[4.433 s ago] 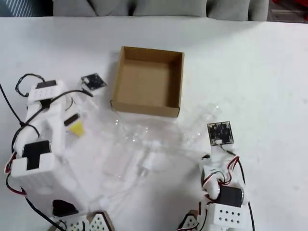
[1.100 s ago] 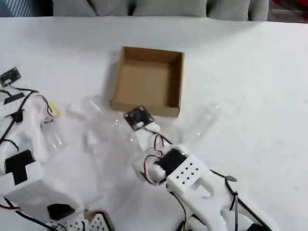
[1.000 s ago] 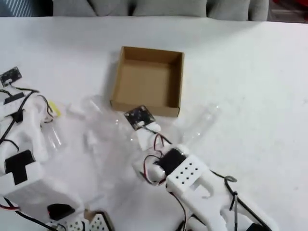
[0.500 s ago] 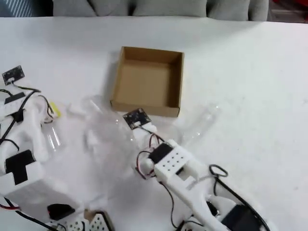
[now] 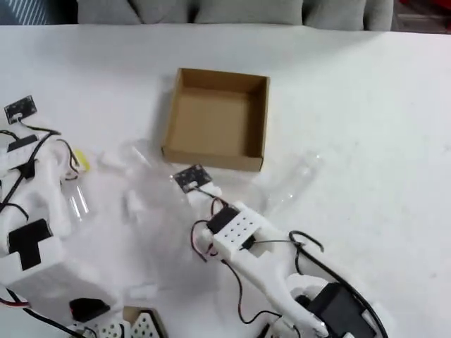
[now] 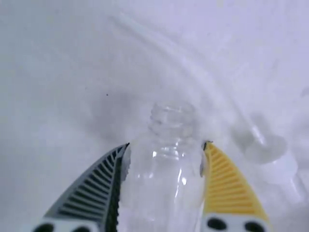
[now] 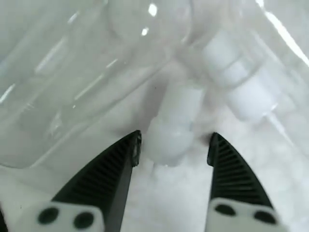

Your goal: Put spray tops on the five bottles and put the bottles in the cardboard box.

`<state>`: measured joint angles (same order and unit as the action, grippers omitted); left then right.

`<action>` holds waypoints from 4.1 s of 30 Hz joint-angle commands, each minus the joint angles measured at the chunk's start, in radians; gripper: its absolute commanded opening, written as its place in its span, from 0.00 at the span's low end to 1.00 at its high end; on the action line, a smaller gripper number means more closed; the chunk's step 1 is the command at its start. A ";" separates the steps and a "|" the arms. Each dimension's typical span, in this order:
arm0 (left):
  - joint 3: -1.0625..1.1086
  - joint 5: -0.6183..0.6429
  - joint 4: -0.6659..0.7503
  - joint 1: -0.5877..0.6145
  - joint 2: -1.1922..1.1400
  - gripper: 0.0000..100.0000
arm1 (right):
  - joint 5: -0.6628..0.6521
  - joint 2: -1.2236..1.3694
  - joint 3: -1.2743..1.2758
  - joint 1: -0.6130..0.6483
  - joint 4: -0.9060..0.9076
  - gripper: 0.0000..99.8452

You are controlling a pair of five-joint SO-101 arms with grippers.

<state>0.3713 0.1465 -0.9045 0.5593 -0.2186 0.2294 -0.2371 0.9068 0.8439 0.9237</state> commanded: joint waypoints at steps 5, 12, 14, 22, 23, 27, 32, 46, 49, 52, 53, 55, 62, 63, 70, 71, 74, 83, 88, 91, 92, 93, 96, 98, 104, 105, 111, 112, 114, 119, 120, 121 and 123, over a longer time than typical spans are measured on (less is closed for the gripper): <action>-0.006 -0.012 0.026 -0.016 0.064 0.09 | -0.003 -0.039 -0.041 -0.090 -0.008 0.06; -0.005 -0.012 0.026 -0.016 0.062 0.09 | -0.058 -0.119 -0.051 -0.137 0.067 0.01; -0.005 -0.012 0.026 -0.016 0.062 0.09 | -0.058 -0.179 -0.051 -0.162 0.114 0.02; -0.005 -0.014 0.021 -0.016 0.062 0.09 | -0.193 -0.420 -0.044 -0.432 0.271 0.02; -0.005 -0.014 0.021 -0.016 0.062 0.09 | -0.216 -0.441 -0.044 -0.486 0.292 0.02; 0.005 -0.014 0.028 -0.016 0.064 0.09 | -0.304 -0.509 -0.025 -0.742 0.328 0.02; 0.006 -0.015 0.028 -0.016 0.064 0.09 | -0.470 -0.535 -0.017 -1.141 0.311 0.02; 0.014 -0.015 0.028 -0.016 0.064 0.09 | -0.890 -0.533 0.351 -1.718 -0.320 0.02; 0.014 -0.015 0.028 -0.016 0.064 0.09 | -0.984 -0.533 0.390 -1.747 -0.355 0.04; 0.014 -0.015 0.028 -0.015 0.064 0.09 | -1.000 -0.533 0.397 -1.761 -0.331 0.12; 0.015 -0.015 0.028 -0.013 0.064 0.09 | -1.000 -0.533 0.397 -1.762 -0.321 0.14; 0.015 -0.015 0.028 -0.012 0.064 0.09 | -1.003 -0.535 0.396 -1.762 -0.318 0.16; 0.015 -0.015 0.021 -0.010 0.064 0.09 | -1.007 -0.536 0.339 -1.781 -0.282 0.16; 0.015 -0.015 0.021 -0.010 0.064 0.09 | -1.002 -0.536 0.313 -1.797 -0.243 0.16; 0.015 -0.015 0.023 -0.010 0.064 0.09 | -0.907 -0.535 0.074 -1.844 0.116 0.17; 0.015 -0.015 0.023 -0.010 0.064 0.09 | -0.904 -0.533 0.052 -1.839 0.143 0.17; 0.015 -0.015 0.023 -0.010 0.064 0.09 | -0.899 -0.533 0.020 -1.811 0.186 0.16; 0.015 -0.015 0.023 -0.010 0.064 0.09 | -0.781 -0.506 0.012 -1.747 0.193 0.16; 0.015 -0.074 0.023 -0.010 0.064 0.09 | -0.760 -0.323 -0.103 -1.742 0.194 0.16; 0.015 -0.080 0.023 -0.010 0.064 0.09 | -0.760 -0.163 -0.192 -1.745 0.197 0.16; 0.015 -0.081 0.023 -0.010 0.064 0.09 | -0.760 -0.114 -0.213 -1.747 0.193 0.16; 0.015 -0.081 0.023 -0.010 0.064 0.09 | -0.761 -0.067 -0.236 -1.747 0.191 0.16; 0.015 -0.083 0.023 -0.013 0.064 0.09 | -0.767 0.061 -0.296 -1.748 0.189 0.16; 0.015 -0.083 0.023 -0.013 0.064 0.09 | -0.767 0.131 -0.331 -1.747 0.189 0.16; 0.015 -0.083 0.026 -0.015 0.064 0.09 | -0.767 0.269 -0.400 -1.742 0.189 0.16; 0.015 -0.083 0.026 -0.015 0.064 0.09 | -0.767 0.280 -0.400 -1.742 0.188 0.16; 0.015 -0.084 0.026 -0.015 0.064 0.09 | -0.760 0.289 -0.400 -1.747 0.140 0.13; 0.015 -0.084 0.026 -0.015 0.064 0.09 | -0.760 0.289 -0.400 -1.747 0.140 0.11; 0.015 -0.084 0.026 -0.015 0.064 0.09 | -0.764 0.289 -0.400 -1.747 0.140 0.07; 0.015 -0.084 0.026 -0.015 0.064 0.09 | -0.767 0.289 -0.400 -1.747 0.145 0.05; 0.015 -0.084 0.026 -0.015 0.064 0.09 | -0.764 0.289 -0.400 -1.748 0.145 0.05; 0.015 -0.084 0.026 -0.015 0.064 0.09 | -0.763 0.289 -0.400 -1.748 0.145 0.05; 0.015 -0.084 0.026 -0.015 0.064 0.09 | -0.760 0.288 -0.400 -1.747 0.147 0.04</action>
<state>0.3867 0.0744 -0.9030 0.5531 -0.2186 -0.5393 0.0591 0.5493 -0.9099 1.0771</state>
